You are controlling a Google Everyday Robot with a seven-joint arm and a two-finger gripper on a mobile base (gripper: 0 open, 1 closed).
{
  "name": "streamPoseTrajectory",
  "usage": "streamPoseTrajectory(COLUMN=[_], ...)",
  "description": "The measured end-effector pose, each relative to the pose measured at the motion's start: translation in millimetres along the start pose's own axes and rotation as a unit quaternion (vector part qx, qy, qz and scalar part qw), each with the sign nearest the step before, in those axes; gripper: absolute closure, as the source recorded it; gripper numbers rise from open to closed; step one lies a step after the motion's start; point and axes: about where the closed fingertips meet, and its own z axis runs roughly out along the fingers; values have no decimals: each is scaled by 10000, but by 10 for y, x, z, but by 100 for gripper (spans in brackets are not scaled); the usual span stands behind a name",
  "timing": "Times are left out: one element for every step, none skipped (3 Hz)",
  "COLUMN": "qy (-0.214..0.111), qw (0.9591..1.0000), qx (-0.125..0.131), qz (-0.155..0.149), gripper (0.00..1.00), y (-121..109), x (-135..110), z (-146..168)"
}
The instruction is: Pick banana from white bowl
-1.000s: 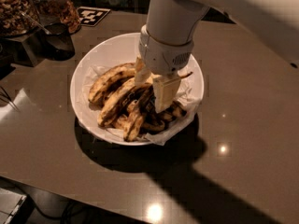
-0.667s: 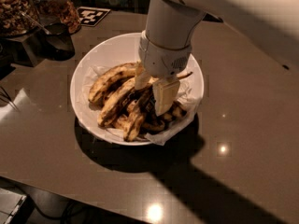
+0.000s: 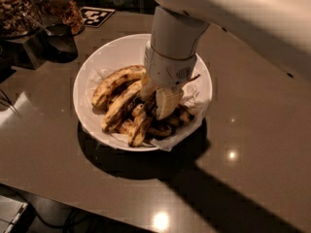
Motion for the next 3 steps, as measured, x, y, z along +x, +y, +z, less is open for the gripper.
streamPoseTrajectory(qy=[0,0,-106], qw=[10000,10000,9994], qx=[0,0,272], qz=[0,0,169], gripper=[84,100,100], y=[0,0,83], x=[0,0,5], z=[0,0,-229])
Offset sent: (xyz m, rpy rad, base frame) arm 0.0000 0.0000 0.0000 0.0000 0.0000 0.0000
